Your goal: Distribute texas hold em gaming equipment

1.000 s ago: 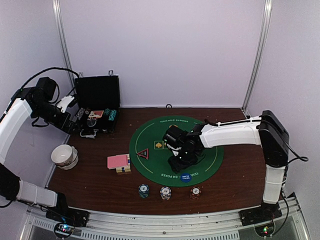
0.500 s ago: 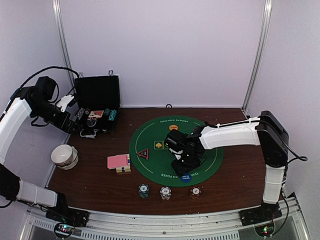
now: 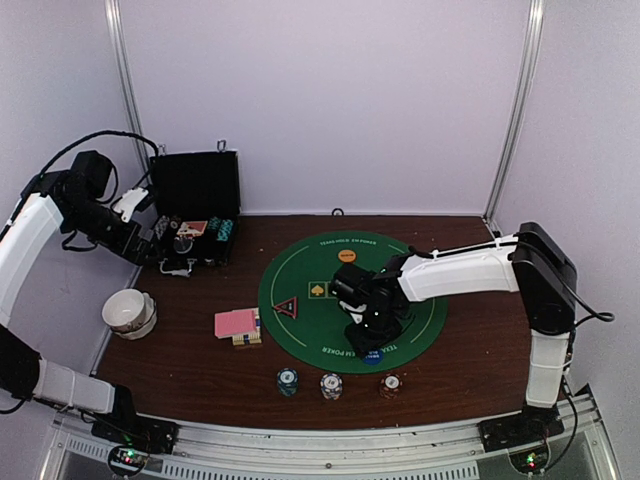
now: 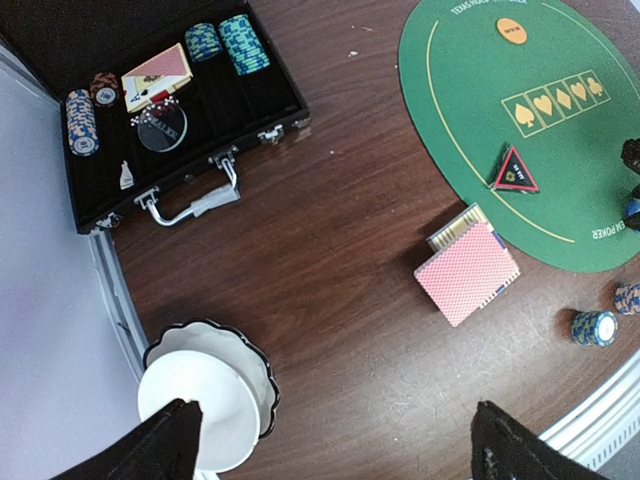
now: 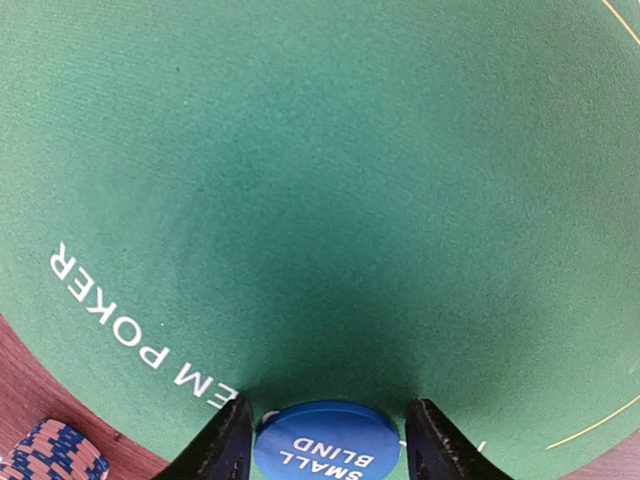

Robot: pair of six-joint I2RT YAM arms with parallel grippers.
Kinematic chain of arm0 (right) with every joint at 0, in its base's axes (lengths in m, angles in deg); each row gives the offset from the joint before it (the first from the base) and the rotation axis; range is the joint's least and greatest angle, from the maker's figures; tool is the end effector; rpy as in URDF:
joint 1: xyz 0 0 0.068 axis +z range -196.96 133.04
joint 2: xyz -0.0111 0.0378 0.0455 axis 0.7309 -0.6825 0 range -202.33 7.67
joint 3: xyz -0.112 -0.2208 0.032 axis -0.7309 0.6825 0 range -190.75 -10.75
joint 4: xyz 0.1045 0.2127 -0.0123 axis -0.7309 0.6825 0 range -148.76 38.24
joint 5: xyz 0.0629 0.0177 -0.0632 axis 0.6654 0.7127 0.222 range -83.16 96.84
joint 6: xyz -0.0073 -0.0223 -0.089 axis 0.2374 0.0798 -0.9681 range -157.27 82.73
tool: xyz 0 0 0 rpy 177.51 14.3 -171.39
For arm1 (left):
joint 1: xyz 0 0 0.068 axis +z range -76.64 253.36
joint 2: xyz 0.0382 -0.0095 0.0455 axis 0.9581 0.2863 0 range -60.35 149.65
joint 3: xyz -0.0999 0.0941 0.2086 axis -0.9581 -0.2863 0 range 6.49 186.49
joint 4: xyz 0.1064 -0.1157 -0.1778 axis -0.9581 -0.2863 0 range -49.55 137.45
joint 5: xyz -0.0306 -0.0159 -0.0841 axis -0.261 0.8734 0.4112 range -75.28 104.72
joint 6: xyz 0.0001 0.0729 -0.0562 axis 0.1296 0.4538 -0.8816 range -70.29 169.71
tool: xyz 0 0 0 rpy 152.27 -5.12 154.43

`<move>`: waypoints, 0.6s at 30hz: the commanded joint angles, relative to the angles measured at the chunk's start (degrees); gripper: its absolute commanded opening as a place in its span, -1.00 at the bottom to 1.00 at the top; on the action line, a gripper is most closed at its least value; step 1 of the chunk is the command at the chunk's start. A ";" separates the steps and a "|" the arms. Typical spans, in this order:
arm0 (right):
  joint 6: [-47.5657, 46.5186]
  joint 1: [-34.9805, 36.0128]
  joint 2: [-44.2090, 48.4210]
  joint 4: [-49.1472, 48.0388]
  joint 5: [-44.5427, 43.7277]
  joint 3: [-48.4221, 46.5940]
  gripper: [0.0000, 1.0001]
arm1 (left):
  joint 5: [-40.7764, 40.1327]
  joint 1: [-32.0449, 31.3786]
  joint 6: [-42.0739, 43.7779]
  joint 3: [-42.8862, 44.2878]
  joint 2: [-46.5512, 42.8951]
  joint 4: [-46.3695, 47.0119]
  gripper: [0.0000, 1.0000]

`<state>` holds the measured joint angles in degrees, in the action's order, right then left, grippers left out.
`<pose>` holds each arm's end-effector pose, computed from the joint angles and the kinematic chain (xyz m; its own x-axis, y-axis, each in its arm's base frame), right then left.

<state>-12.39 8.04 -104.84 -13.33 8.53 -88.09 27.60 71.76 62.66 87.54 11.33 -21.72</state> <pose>0.1994 0.2889 0.1035 -0.8590 -0.4936 -0.1360 -0.5073 0.8565 0.0952 0.2281 -0.0248 0.3026 -0.8107 0.2412 -0.5335 0.3294 0.9412 -0.0750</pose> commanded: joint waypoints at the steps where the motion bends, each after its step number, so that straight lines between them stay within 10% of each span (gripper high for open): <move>1: 0.90 -0.08 1.21 2.47 -1.43 1.79 0.00 | 0.69 0.02 0.10 2.08 0.14 -0.18 0.95; 18: -0.37 -6.37 7.54 1.96 -4.50 9.75 -0.14 | 0.61 0.02 -0.03 2.07 -0.21 -0.46 0.95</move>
<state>-11.67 3.47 -98.90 -13.87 7.88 -79.88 27.60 71.76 62.66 88.02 11.35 -21.74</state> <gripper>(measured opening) 0.429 0.976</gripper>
